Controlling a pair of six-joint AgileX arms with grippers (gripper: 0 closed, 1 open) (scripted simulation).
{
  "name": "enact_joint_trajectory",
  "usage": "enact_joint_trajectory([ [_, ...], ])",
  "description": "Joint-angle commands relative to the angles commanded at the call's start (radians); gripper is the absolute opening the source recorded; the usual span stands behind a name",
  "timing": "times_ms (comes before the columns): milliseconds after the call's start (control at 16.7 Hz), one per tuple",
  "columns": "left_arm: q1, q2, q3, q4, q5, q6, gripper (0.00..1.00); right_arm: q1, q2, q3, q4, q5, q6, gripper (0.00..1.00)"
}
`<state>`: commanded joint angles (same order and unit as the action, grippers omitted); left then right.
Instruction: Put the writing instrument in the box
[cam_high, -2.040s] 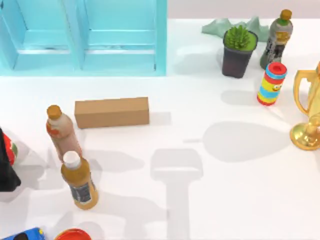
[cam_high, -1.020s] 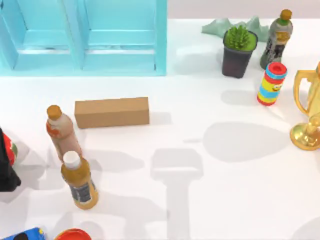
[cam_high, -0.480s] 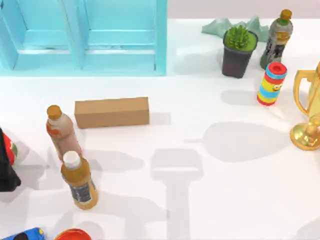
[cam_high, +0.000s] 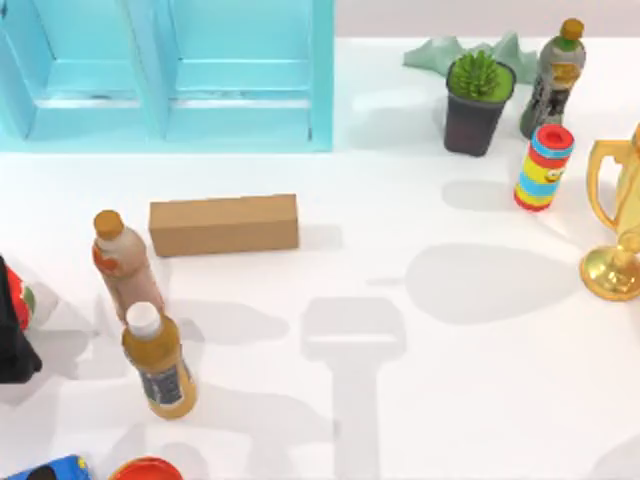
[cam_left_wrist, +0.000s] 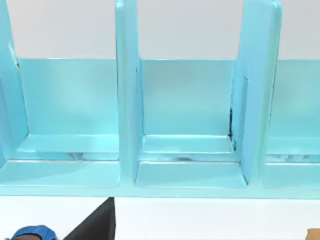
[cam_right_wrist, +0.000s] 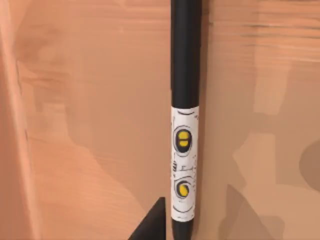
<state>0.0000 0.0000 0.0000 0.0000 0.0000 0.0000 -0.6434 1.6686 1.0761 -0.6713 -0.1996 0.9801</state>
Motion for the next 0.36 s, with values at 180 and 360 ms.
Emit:
enact_joint_trajectory([
  [180,0.000,0.000,0.000,0.000,0.000,0.000,1.00,0.000,0.000,0.000,0.000,0.000,0.000,1.00],
  [360,0.000,0.000,0.000,0.000,0.000,0.000,1.00,0.000,0.000,0.000,0.000,0.000,0.000,1.00],
])
